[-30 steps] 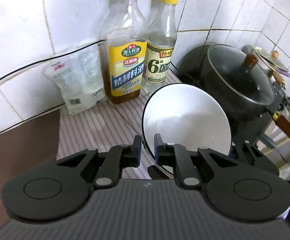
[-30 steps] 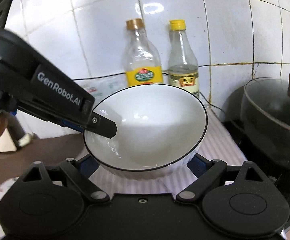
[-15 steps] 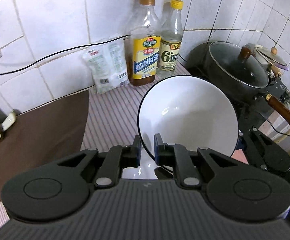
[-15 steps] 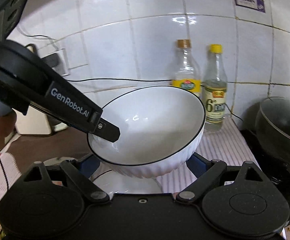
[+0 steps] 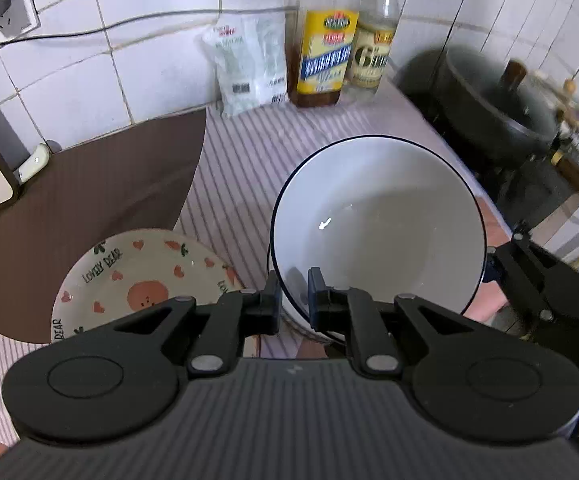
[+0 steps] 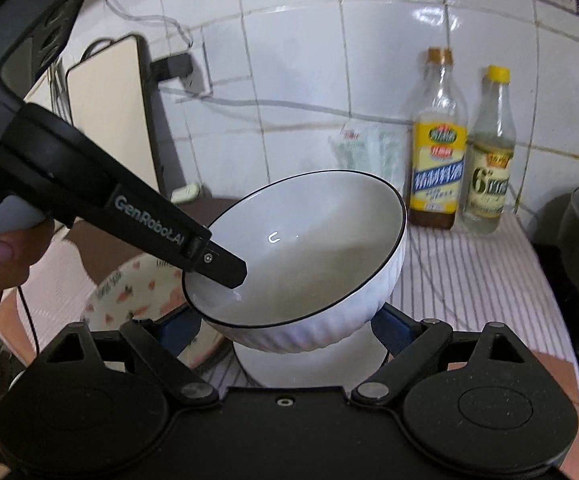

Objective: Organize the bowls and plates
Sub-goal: 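Carry the third bowl with the left tool and nest it onto the bowls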

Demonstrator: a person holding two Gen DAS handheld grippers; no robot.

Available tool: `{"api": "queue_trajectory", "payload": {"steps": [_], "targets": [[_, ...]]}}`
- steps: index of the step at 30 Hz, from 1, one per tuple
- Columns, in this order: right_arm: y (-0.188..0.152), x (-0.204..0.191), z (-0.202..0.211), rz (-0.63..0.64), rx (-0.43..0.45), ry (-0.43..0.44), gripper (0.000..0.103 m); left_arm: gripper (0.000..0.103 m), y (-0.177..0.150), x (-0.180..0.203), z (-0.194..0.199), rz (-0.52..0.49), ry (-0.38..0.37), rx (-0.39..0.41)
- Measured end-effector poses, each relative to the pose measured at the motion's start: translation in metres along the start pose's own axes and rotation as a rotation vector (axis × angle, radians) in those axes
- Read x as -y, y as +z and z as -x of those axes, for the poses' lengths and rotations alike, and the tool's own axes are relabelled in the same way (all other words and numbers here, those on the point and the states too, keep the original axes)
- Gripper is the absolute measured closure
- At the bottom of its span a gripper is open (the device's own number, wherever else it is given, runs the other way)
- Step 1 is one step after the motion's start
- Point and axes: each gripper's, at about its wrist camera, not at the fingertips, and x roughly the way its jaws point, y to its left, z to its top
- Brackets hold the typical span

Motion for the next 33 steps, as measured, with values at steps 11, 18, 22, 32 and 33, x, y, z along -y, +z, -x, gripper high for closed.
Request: {"api": "queue_trajectory", "payload": {"steps": [11,18,22,32,33], "targets": [[-0.015,0.016,-0.024,0.020,-0.096,0.020,0.014,0.092,-0.002,0.008,-0.036,-0.030,0.073,-0.061],[-0.013,0.018,-0.029,0.033,-0.112,0.005,0.014,0.091,-0.003,0.007,-0.044,-0.016,0.088,-0.061],[-0.009,0.018,-0.029,0.046,-0.135,-0.004,0.014,0.091,-0.004,0.008,-0.045,-0.006,0.095,-0.051],[-0.010,0.013,-0.030,0.099,-0.145,-0.058,0.007,0.088,-0.008,0.014,-0.050,0.001,0.129,-0.032],[-0.011,0.012,-0.029,0.102,-0.135,-0.060,0.006,0.088,-0.008,0.013,-0.051,0.005,0.129,-0.031]]}}
